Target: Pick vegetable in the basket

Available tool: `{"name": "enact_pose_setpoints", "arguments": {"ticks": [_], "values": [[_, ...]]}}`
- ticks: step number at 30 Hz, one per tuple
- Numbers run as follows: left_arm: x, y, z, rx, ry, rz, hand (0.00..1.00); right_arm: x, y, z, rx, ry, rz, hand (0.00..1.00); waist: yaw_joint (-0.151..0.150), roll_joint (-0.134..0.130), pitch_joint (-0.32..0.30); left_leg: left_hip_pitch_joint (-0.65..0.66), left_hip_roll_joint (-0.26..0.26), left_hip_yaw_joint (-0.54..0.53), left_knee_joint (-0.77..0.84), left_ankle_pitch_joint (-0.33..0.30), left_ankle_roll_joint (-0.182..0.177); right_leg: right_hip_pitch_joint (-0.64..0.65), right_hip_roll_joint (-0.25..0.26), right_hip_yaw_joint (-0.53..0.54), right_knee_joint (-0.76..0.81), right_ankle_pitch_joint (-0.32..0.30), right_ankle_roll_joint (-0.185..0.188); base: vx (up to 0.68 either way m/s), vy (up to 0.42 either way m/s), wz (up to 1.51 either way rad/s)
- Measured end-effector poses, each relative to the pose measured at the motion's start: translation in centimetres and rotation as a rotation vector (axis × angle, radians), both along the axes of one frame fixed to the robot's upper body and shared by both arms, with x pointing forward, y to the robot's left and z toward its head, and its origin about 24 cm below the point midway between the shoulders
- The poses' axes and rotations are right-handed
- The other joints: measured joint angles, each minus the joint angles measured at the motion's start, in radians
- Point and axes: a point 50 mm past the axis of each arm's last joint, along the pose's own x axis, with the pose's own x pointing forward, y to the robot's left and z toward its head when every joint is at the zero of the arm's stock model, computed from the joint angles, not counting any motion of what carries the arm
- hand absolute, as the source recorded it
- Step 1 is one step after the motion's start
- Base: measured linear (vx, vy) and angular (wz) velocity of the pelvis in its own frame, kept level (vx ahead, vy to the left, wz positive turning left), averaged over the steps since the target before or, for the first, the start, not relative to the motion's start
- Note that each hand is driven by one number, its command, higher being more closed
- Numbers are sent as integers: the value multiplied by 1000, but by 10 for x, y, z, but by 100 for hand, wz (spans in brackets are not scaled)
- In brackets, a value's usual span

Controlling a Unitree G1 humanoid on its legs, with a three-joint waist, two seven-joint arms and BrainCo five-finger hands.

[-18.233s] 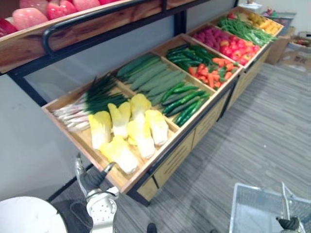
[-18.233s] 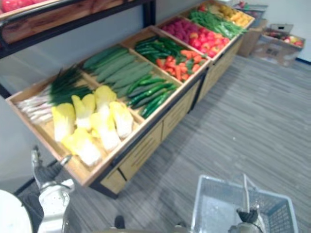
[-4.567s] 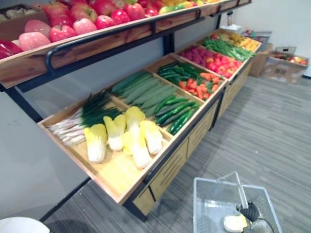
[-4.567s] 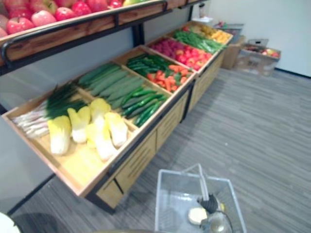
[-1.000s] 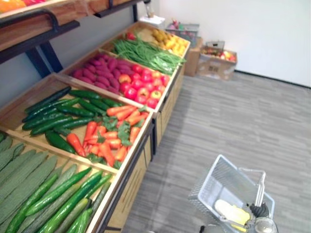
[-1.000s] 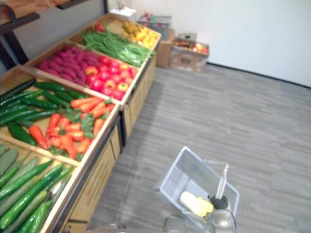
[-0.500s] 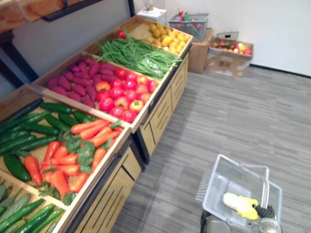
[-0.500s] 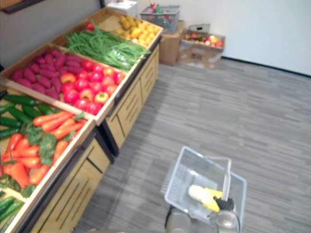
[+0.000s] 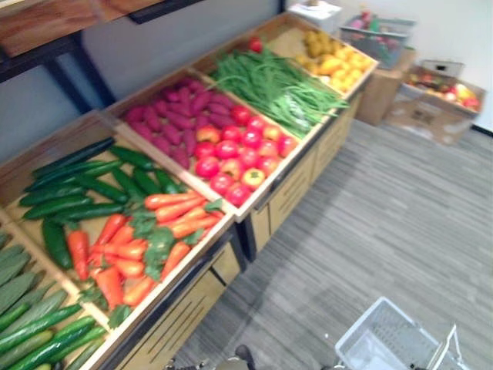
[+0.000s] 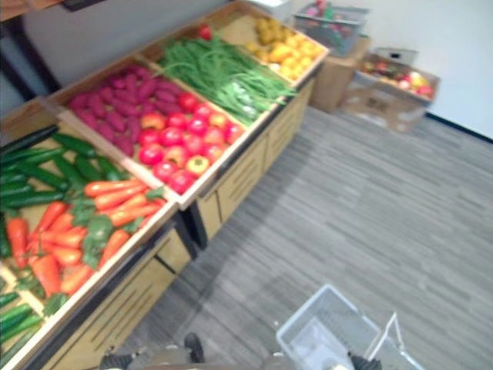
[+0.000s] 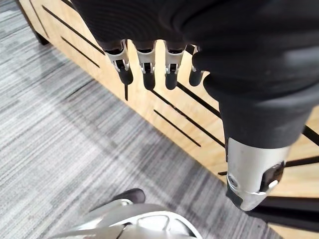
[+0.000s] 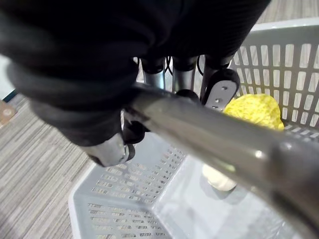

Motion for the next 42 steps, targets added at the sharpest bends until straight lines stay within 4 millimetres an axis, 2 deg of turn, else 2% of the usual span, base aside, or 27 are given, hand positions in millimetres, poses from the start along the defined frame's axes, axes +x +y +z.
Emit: {"name": "enact_pose_setpoints", "arguments": {"ticks": [1, 2, 3, 4, 5, 6, 7, 8, 9, 12, 14, 15, 16, 17, 18, 19, 20, 23, 25, 27, 28, 29, 31, 34, 37, 40, 42], "values": [[0, 2, 0, 6, 2, -6, 0, -1, -1, 0, -1, 1, -4, 100, 0, 1, -1, 15, -9, -19, -26, 9, 2, -1, -12, -8, 42, 1, 2, 92, 51, 97], [-1, 1, 0, 6, 6, -17, 0, -1, -1, 0, -1, 1, -12, 100, 0, -5, 3, 41, -15, -47, -64, 11, 3, -17, -43, -16, 158, 3, 5, 101, 77, 91], [0, 1, 0, 9, 6, -28, 0, -1, -1, 0, 0, -4, -22, 100, 5, -9, 0, 56, -24, -77, -85, 11, 3, -54, -84, -5, 298, 28, 40, 62, 73, 89], [0, 2, 1, 14, 4, -36, 0, 1, -1, 0, 2, -7, -20, 100, 8, -16, -4, 58, -30, -93, -94, 12, 4, -84, -106, 22, 372, 51, 52, 83, 65, 85], [2, 5, 2, 23, -2, -41, 0, 5, 0, 0, 3, -15, -11, 100, 9, -15, -10, 71, -34, -127, -108, 17, 13, -162, -126, 112, 499, 131, 48, 99, 27, 80], [1, 7, 3, 27, 0, -41, 0, 10, 5, 0, 10, -27, 13, 100, 10, -18, -5, 70, -24, -161, -114, 19, 16, -224, -112, 204, 581, 115, 53, 121, 0, 81], [1, 10, 3, 35, 1, -37, 0, 12, 7, 0, 16, -33, 19, 100, 11, -24, -3, 71, -19, -180, -113, 19, 18, -234, -103, 228, 586, 80, 52, 99, -40, 81], [-2, 14, 4, 46, 9, -32, 0, 14, 11, -2, 25, -36, 26, 100, 13, -34, -7, 72, -11, -212, -113, 19, 17, -249, -87, 252, 561, 26, 45, 72, -43, 68], [-3, 15, 4, 46, 10, -22, 0, 14, 12, -2, 26, -38, 26, 100, 13, -35, -8, 72, -6, -233, -113, 18, 16, -249, -81, 256, 531, 14, 39, 102, -90, 83], [-6, 18, 4, 41, 1, 49, 0, 10, 14, -4, 49, -35, 0, 100, 15, -36, -10, 65, 22, -315, -110, 1, 0, -239, -37, 357, 271, 14, 41, 71, -147, 76], [-8, 23, 5, 50, -3, 90, 0, 3, 19, -9, 82, -17, -39, 100, 13, -49, -21, 48, 34, -363, -113, 1, -32, -240, -14, 459, 113, 61, 46, 90, -335, 77], [-11, 29, 7, 70, -5, 124, 0, -5, 24, -13, 117, -11, -106, 100, 12, -81, -42, 36, 34, -387, -128, 7, -66, -238, -9, 499, 76, 125, 73, 130, -464, 67], [-12, 29, 6, 68, -3, 141, 0, -7, 24, -14, 126, -10, -129, 100, 15, -74, -50, 41, 46, -391, -145, 10, -72, -228, 2, 498, 68, 101, 78, 139, -482, 51], [-14, 21, 4, 48, -1, 163, 0, -6, 20, -13, 124, -23, -162, 100, 18, -45, -57, 38, 89, -387, -167, 27, -95, -222, 39, 467, 37, 82, 67, 156, -357, 2], [-15, 13, 1, 27, -1, 183, 0, -1, 17, -11, 118, -40, -171, 100, 25, -29, -58, 38, 114, -368, -180, 61, -136, -219, 63, 449, 2, 58, 65, 131, -316, -7], [-15, 10, 0, 20, -2, 191, 0, 1, 17, -11, 117, -45, -170, 100, 25, -18, -62, 38, 121, -357, -185, 69, -147, -210, 70, 441, -18, 42, 61, 103, -291, -10], [-15, 7, 0, 15, -2, 195, 0, 1, 15, -10, 116, -42, -170, 100, 23, -18, -58, 40, 138, -347, -191, 75, -157, -188, 87, 424, -49, 32, 59, 49, -212, 11], [-10, 2, 2, 15, -36, 191, 0, -8, 12, -11, 117, -28, -214, 100, 8, 7, -60, 62, 167, -332, -192, 89, -166, -119, 119, 383, -95, 28, 51, 39, -137, 29], [5, -1, 11, 39, -119, 132, 0, -8, 13, -11, 116, -31, -213, 100, 12, 18, -71, 51, 172, -328, -192, 92, -172, -120, 128, 370, -109, 27, 50, -33, -51, 11], [24, -3, 30, 99, -256, 40, 0, -12, 21, -14, 120, -15, -212, 100, 18, 15, -71, 38, 173, -325, -193, 98, -177, -121, 126, 358, -116, 29, 49, -72, -9, 10], [26, -3, 34, 112, -279, 28, 0, -14, 24, -14, 122, -10, -206, 100, 24, 13, -72, 39, 173, -323, -193, 99, -177, -120, 125, 357, -116, 29, 49, -59, 11, 5], [37, -3, 47, 142, -358, 3, 0, -19, 28, -14, 113, -3, -191, 100, 37, 11, -73, 38, 172, -318, -193, 101, -177, -118, 123, 354, -117, 29, 50, -47, 14, 8], [48, -1, 69, 215, -473, -34, 0, -29, 31, -14, 105, 10, -192, 100, 37, 6, -72, 31, 171, -315, -193, 98, -172, -102, 116, 334, -120, 29, 53, -49, 14, 29], [70, 6, 117, 387, -713, -28, 0, -44, 34, -15, 92, 47, -185, 100, 38, 3, -73, 23, 179, -280, -192, 115, -170, -83, 108, 289, -133, 31, 56, -5, 12, 39], [81, 17, 165, 601, -887, -56, 0, -46, 34, -15, 85, 48, -180, 100, 47, -1, -77, 31, 173, -277, -192, 120, -166, -61, 101, 282, -144, 37, 65, 32, 15, 10], [86, 26, 190, 732, -964, -72, 0, -46, 33, -15, 81, 48, -167, 100, 50, -1, -86, 37, 171, -261, -192, 117, -170, -51, 98, 287, -154, 39, 67, 27, 13, -3], [87, 44, 206, 865, -990, -40, 0, -45, 31, -14, 77, 47, -155, 100, 47, 1, -100, 42, 171, -250, -192, 115, -176, -52, 101, 299, -167, 42, 71, 63, 5, -12]]}}
